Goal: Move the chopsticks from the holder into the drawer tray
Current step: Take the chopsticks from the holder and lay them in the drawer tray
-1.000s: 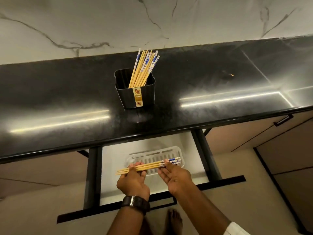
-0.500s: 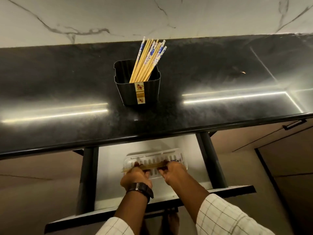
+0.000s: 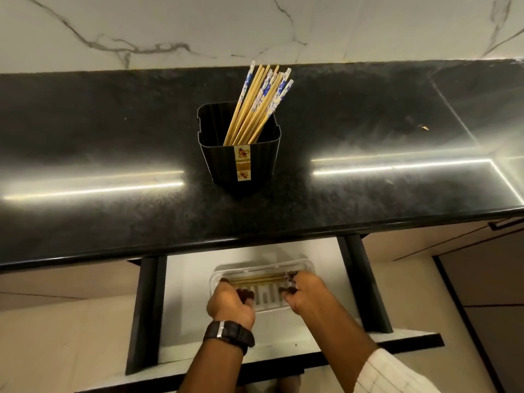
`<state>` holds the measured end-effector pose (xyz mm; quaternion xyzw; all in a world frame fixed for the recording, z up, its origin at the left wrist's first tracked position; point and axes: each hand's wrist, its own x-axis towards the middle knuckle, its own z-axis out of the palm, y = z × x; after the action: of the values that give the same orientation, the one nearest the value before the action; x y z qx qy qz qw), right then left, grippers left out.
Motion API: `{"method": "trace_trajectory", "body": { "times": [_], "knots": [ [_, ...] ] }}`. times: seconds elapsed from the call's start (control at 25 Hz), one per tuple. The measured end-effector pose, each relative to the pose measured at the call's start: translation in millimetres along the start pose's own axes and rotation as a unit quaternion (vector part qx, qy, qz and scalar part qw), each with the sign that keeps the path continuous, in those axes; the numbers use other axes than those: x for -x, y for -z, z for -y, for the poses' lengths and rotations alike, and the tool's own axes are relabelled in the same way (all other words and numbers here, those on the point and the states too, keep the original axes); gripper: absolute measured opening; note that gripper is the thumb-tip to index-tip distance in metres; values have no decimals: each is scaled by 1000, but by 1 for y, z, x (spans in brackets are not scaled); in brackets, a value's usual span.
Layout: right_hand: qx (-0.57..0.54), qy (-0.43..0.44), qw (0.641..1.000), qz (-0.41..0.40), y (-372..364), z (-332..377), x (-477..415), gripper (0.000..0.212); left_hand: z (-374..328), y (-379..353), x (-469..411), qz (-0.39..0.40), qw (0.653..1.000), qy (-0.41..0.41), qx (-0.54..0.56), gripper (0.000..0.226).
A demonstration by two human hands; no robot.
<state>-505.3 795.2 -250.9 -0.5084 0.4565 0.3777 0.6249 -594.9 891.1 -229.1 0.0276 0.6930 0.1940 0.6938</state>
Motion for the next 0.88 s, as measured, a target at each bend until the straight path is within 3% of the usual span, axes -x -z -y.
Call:
{"method": "trace_trajectory", "body": {
  "times": [0.16, 0.28, 0.4, 0.52, 0.6, 0.72, 0.88],
  "knots": [
    [8, 54, 996, 73, 0, 8, 59, 28, -21, 4, 39, 82, 997, -1, -5, 26],
    [50, 222, 967, 113, -23, 30, 114, 10, -46, -6, 80, 166, 980, -97, -43, 33],
    [91, 419, 891, 149, -58, 65, 156, 5, -70, -21, 125, 292, 923, -223, -110, 39],
    [108, 540, 827, 116, -109, 105, 167, 6, -94, -57, 156, 402, 841, -325, -161, 36],
    [107, 563, 817, 70, -143, 132, 160, 14, -107, -88, 164, 421, 810, -362, -188, 33],
    [142, 514, 843, 65, -179, 165, 140, 40, -123, -126, 167, 425, 789, -382, -225, 29],
    [215, 477, 850, 52, -201, 185, 124, 7, -135, -157, 160, 412, 796, -369, -244, 30]
  ]
}}
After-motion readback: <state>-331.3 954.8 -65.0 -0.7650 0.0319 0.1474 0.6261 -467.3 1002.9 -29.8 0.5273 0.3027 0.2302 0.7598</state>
